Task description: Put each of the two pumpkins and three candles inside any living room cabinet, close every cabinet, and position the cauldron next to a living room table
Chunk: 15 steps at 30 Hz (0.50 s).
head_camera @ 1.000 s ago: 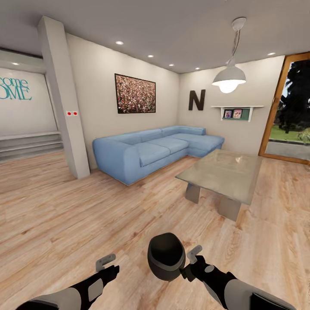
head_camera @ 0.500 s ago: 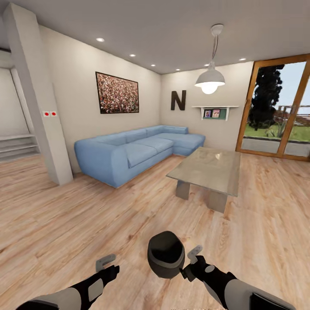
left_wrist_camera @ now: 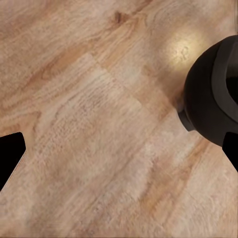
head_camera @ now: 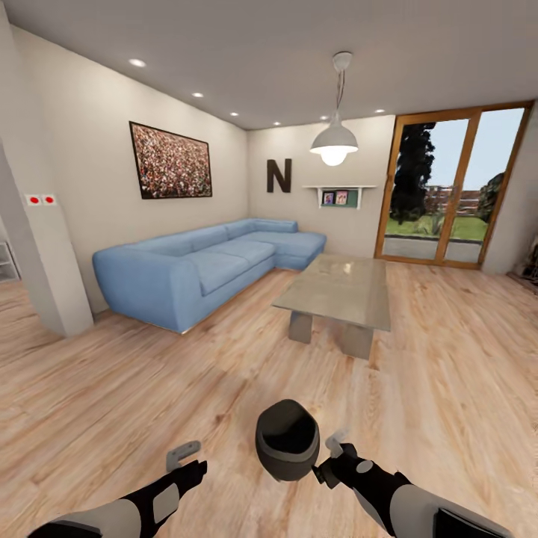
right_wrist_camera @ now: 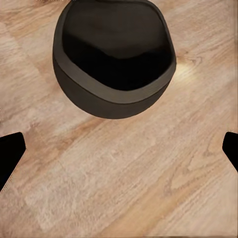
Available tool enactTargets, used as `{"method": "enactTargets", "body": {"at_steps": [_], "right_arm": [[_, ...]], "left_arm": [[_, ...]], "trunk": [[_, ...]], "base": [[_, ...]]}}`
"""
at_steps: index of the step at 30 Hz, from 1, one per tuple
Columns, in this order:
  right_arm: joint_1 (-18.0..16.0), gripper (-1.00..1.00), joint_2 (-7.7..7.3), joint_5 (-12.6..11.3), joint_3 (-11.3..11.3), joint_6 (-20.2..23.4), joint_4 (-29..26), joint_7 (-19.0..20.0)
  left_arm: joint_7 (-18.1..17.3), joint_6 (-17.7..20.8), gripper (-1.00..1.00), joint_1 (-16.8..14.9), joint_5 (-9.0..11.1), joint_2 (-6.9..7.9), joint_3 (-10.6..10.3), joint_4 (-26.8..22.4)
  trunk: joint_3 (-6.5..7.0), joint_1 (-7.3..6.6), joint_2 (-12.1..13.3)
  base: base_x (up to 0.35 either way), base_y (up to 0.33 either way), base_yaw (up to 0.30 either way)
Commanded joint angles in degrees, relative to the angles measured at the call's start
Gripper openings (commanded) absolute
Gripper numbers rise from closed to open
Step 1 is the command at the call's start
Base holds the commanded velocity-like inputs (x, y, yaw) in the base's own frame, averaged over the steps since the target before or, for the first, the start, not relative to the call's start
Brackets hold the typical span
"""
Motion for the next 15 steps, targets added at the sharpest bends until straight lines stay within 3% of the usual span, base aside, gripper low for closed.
{"method": "enactTargets", "body": {"at_steps": [1, 15], "right_arm": [[-0.1, 1.0, 0.05, -0.6, 0.4, -0.2, 0.2, 0.3], [-0.1, 1.0, 0.05, -0.7, 0.3, -0.3, 0.2, 0.3]], "left_arm": [[0.0, -0.3, 1.0, -0.1, 0.4, -0.02, -0.5, 0.2], [0.0, -0.3, 1.0, -0.1, 0.4, -0.02, -0.5, 0.2]], "trunk": [[-0.01, -0.01, 0.0], [0.74, -0.01, 0.0]], "base": [[0.0, 0.342, -0.272], [0.014, 0.342, -0.267]]}}
